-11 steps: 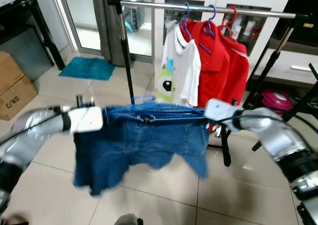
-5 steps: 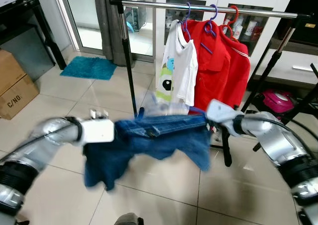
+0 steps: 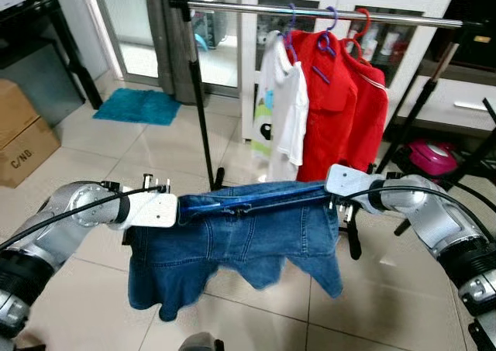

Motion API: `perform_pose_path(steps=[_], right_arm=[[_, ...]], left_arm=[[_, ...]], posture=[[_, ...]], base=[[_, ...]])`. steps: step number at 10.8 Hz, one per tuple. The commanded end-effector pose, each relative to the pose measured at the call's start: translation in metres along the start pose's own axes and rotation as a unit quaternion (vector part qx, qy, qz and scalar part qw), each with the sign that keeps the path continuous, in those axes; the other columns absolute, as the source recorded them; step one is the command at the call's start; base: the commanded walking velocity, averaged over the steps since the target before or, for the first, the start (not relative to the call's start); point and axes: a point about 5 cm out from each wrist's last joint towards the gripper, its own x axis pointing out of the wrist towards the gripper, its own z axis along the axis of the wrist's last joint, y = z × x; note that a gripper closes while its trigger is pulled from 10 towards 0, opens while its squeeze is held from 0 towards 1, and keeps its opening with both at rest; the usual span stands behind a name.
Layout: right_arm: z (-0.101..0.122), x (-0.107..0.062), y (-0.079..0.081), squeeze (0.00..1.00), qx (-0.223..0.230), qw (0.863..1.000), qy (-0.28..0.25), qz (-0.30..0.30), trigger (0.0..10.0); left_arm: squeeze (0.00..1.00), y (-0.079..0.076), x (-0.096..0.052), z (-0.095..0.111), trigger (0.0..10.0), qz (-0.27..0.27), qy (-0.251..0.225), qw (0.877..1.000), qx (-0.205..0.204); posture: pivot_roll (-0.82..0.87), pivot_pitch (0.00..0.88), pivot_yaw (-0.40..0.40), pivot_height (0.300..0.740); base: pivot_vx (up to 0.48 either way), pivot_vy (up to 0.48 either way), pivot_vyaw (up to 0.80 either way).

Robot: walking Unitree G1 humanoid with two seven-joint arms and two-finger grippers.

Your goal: Hang hanger

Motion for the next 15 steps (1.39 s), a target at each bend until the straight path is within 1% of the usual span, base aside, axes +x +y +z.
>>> perform_pose_path(steps=[1, 2, 4, 5, 6, 7, 8, 9, 10, 11, 13, 14, 15], right_arm=[[-0.032, -0.029, -0.027, 0.00, 0.059, 0.995, 0.049, -0.055, 0.0], [-0.015, -0.025, -0.026, 0.00, 0.073, 0.996, -0.001, -0.042, 0.0], [0.014, -0.014, -0.016, 0.00, 0.058, 0.996, -0.063, -0.018, 0.0], [0.026, -0.013, -0.013, 0.00, 0.060, 0.994, -0.092, -0.011, 0.0], [0.038, -0.014, -0.010, 0.00, 0.062, 0.991, -0.116, -0.003, 0.0], [0.053, -0.013, -0.002, 0.00, 0.063, 0.987, -0.146, 0.006, 3.8], [0.063, -0.012, 0.003, 0.00, 0.068, 0.984, -0.167, 0.001, 10.0], [0.077, -0.013, 0.008, 0.17, 0.089, 0.976, -0.199, 0.016, 10.0], [0.082, -0.015, 0.013, 0.93, 0.082, 0.975, -0.205, 0.025, 10.0], [0.082, -0.018, 0.017, 1.00, 0.080, 0.976, -0.202, 0.031, 10.0], [0.076, -0.021, 0.020, 1.00, 0.089, 0.977, -0.190, 0.024, 10.0], [0.077, -0.022, 0.021, 1.00, 0.093, 0.977, -0.191, 0.024, 10.0], [0.078, -0.023, 0.022, 1.00, 0.091, 0.977, -0.193, 0.028, 10.0]], left_arm=[[0.00, -0.021, -0.024, -0.055, 0.0, -0.057, 0.145, 0.986, -0.063], [0.00, -0.019, -0.021, -0.051, 0.0, -0.043, 0.132, 0.988, -0.066], [0.00, -0.003, -0.011, -0.033, 0.0, 0.015, 0.068, 0.995, -0.065], [0.00, -0.003, -0.009, -0.030, 0.0, 0.010, 0.059, 0.996, -0.067], [0.00, 0.000, -0.006, -0.026, 0.0, 0.018, 0.045, 0.996, -0.073], [0.00, 0.007, -0.004, -0.018, 0.0, 0.035, 0.019, 0.997, -0.072], [0.00, 0.011, -0.004, -0.016, 0.0, 0.040, 0.011, 0.996, -0.073], [0.00, 0.015, -0.002, -0.013, 0.0, 0.047, 0.000, 0.995, -0.084], [0.00, 0.019, -0.002, -0.012, 0.0, 0.059, -0.012, 0.993, -0.104], [0.00, 0.023, -0.003, -0.012, 0.0, 0.076, -0.027, 0.988, -0.133], [0.00, 0.024, -0.009, -0.023, 0.0, 0.101, -0.023, 0.983, -0.153], [0.00, 0.023, -0.012, -0.026, 0.0, 0.112, -0.025, 0.979, -0.167], [0.00, 0.023, -0.014, -0.029, 0.0, 0.112, -0.021, 0.979, -0.167]], posture=[[0.02, 0.000, 0.028, 0.740], [0.02, 0.000, 0.025, 0.740], [0.02, 0.000, 0.022, 0.740], [0.02, 0.000, 0.022, 0.740], [0.02, 0.000, 0.023, 0.740], [0.02, 0.000, 0.025, 0.740], [0.01, 0.000, 0.027, 0.740], [0.01, 0.000, 0.030, 0.740], [0.01, 0.000, 0.033, 0.740], [0.01, 0.000, 0.036, 0.740], [0.01, 0.000, 0.040, 0.740], [0.01, 0.000, 0.039, 0.740], [0.01, 0.000, 0.034, 0.740]], base=[[0.000, 0.000, 0.00], [0.000, 0.000, 0.00], [0.000, 0.000, 0.00], [0.000, 0.000, 0.00], [0.000, 0.000, 0.00], [0.000, 0.000, 0.00], [0.000, 0.000, 0.00], [0.000, 0.000, 0.00], [0.000, 0.000, 0.00], [0.000, 0.000, 0.00], [0.000, 0.000, 0.00], [0.000, 0.000, 0.00], [0.000, 0.000, 0.00]])
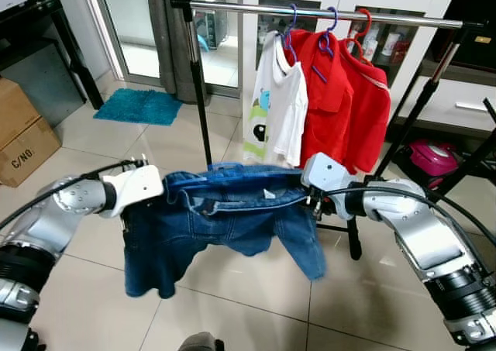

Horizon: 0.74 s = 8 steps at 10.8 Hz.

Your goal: Hang hanger

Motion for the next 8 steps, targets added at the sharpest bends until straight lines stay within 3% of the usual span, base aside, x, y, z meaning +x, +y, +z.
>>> perform_pose_path(steps=[1, 3, 5, 7, 8], right_arm=[[0.003, -0.005, -0.003, 1.00, -0.001, 1.000, -0.005, -0.007, 10.0], [0.011, -0.005, -0.007, 1.00, -0.015, 1.000, -0.008, 0.004, 10.0], [0.032, -0.016, -0.001, 1.00, -0.026, 0.995, -0.071, 0.062, 10.0], [0.037, -0.023, 0.006, 1.00, -0.048, 0.990, -0.082, 0.106, 10.0], [0.038, -0.023, 0.005, 1.00, -0.046, 0.990, -0.089, 0.101, 10.0]], left_arm=[[0.00, 0.007, -0.007, -0.004, 0.0, 0.016, 0.009, 1.000, 0.001], [0.00, -0.002, -0.004, -0.006, 0.0, -0.032, 0.025, 0.999, 0.035], [0.00, -0.006, 0.000, -0.008, 0.0, -0.060, 0.052, 0.996, 0.047], [0.00, -0.005, 0.005, -0.005, 0.0, -0.063, 0.050, 0.996, 0.047], [0.00, -0.004, 0.005, -0.004, 0.0, -0.058, 0.044, 0.996, 0.047]], posture=[[0.01, 0.000, 0.034, 0.740], [0.01, 0.000, 0.035, 0.740], [0.01, 0.000, 0.037, 0.740], [0.01, 0.000, 0.041, 0.740], [0.01, 0.000, 0.043, 0.740]], base=[[0.000, 0.000, 0.00], [0.000, 0.000, 0.00], [0.000, 0.000, 0.00], [0.000, 0.000, 0.00], [0.000, 0.000, 0.00]])
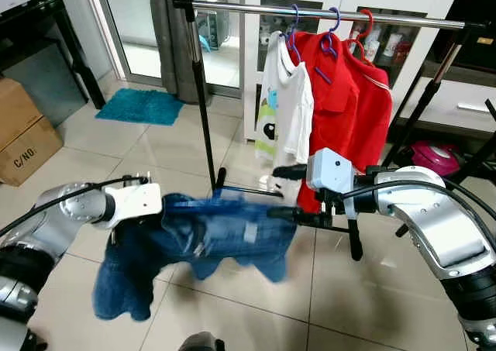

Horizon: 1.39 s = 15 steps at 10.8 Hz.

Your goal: Hang hanger

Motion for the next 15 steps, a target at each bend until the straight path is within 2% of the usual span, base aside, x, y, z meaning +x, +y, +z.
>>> perform_pose_path(steps=[1, 4, 5, 6, 8, 9, 10, 12, 15], right_arm=[[0.002, -0.008, -0.011, 1.00, -0.003, 0.999, -0.006, -0.043, 10.0], [-0.011, -0.030, -0.020, 1.00, 0.016, 0.998, 0.020, -0.052, 10.0], [-0.009, -0.029, -0.020, 1.00, 0.019, 0.998, 0.015, -0.049, 10.0], [-0.001, -0.023, -0.014, 0.00, 0.026, 0.999, -0.007, -0.020, 10.0], [0.008, -0.012, -0.007, 0.00, 0.033, 0.999, -0.029, 0.004, 10.0], [0.014, -0.002, 0.000, 0.00, 0.041, 0.998, -0.044, 0.027, 3.4], [0.017, 0.009, 0.008, 0.00, 0.049, 0.997, -0.048, 0.046, 0.0], [0.015, 0.030, 0.015, 0.00, 0.072, 0.995, -0.044, 0.043, 0.0], [0.012, 0.044, 0.013, 0.00, 0.087, 0.995, -0.038, 0.014, 0.0]], left_arm=[[0.00, 0.012, -0.005, 0.013, 0.0, 0.022, -0.055, 0.998, -0.011], [0.00, 0.006, -0.021, 0.023, 0.0, -0.004, -0.188, 0.982, -0.018], [0.00, 0.005, -0.022, 0.025, 0.0, -0.010, -0.199, 0.980, -0.022], [0.00, 0.001, -0.022, 0.023, 0.0, -0.031, -0.196, 0.980, -0.022], [0.00, -0.001, -0.020, 0.017, 0.0, -0.030, -0.170, 0.985, -0.009], [0.00, 0.001, -0.020, 0.016, 0.0, -0.022, -0.158, 0.987, 0.001], [0.00, 0.004, -0.021, 0.018, 0.0, -0.019, -0.157, 0.987, 0.003], [0.00, 0.006, -0.021, 0.025, 0.0, -0.018, -0.163, 0.986, 0.014], [0.00, 0.006, -0.021, 0.030, 0.0, -0.023, -0.171, 0.985, 0.020]], posture=[[0.01, 0.000, 0.043, 0.740], [0.01, 0.000, 0.033, 0.740], [0.01, 0.000, 0.033, 0.740], [0.01, 0.000, 0.027, 0.740], [0.01, 0.000, 0.025, 0.740], [0.00, 0.000, 0.024, 0.740], [0.00, 0.000, 0.024, 0.740], [0.00, 0.000, 0.022, 0.740], [0.00, 0.000, 0.019, 0.740]], base=[[0.000, 0.000, 0.00], [0.000, 0.000, 0.00], [0.000, 0.000, 0.00], [0.000, 0.000, 0.00], [0.000, 0.000, 0.00], [0.000, 0.000, 0.00], [0.000, 0.000, 0.00], [0.000, 0.000, 0.00], [0.000, 0.000, 0.00]])
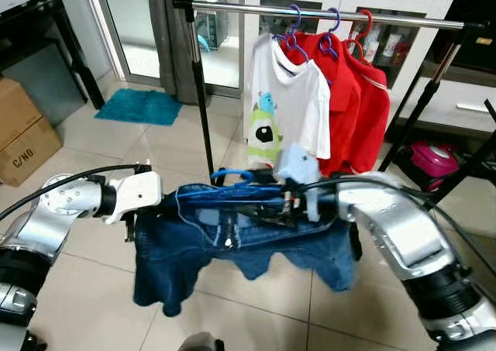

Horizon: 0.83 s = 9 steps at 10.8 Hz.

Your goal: Hang hanger

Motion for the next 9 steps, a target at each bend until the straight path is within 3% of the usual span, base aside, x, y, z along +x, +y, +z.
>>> perform_pose_path(steps=[1, 6, 9], right_arm=[[0.0009, 0.0007, -0.0021, 0.00, -0.007, 1.000, 0.006, -0.006, 0.0], [-0.0028, -0.0002, -0.0038, 0.00, -0.012, 1.000, 0.019, -0.006, 0.0], [-0.0038, 0.0004, -0.0024, 0.00, 0.007, 1.000, 0.012, -0.012, 0.0]], left_arm=[[0.00, 0.0061, -0.0024, 0.0083, 0.0, 0.007, -0.012, 1.000, 0.014], [0.00, 0.0077, -0.0054, 0.0081, 0.0, 0.014, -0.011, 1.000, 0.010], [0.00, 0.0113, -0.0079, 0.0069, 0.0, 0.035, -0.009, 0.999, 0.011]], posture=[[0.00, 0.000, 0.018, 0.740], [0.00, 0.000, 0.017, 0.740], [0.01, 0.000, 0.019, 0.740]], base=[[0.000, 0.000, 0.00], [0.000, 0.000, 0.00], [0.000, 0.000, 0.00]])
